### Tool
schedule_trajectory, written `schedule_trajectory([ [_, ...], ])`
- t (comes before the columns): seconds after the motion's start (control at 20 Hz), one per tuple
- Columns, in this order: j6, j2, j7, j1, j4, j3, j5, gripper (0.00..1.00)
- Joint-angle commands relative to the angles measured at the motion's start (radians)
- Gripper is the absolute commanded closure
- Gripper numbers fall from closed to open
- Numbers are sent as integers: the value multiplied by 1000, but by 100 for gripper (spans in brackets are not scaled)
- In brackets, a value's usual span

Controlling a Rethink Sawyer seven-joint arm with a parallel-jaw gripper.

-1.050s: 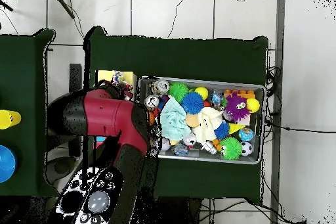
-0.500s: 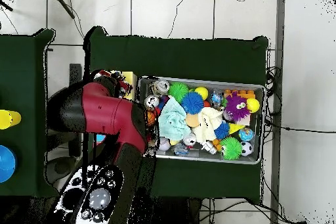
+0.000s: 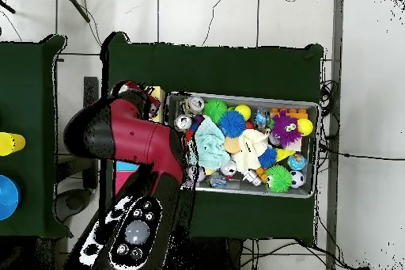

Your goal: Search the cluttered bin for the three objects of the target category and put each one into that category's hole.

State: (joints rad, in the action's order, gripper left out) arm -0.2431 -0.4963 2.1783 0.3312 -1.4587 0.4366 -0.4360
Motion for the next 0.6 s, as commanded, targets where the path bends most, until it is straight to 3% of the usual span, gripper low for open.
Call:
schedule_trajectory([
  [0.05, 23, 52, 224, -37, -133, -142, -40, 100],
  [0.45, 34, 35, 206, -63, -159, -171, -36, 100],
  [0.6, 69, 8, 220, -115, -207, -255, -62, 100],
])
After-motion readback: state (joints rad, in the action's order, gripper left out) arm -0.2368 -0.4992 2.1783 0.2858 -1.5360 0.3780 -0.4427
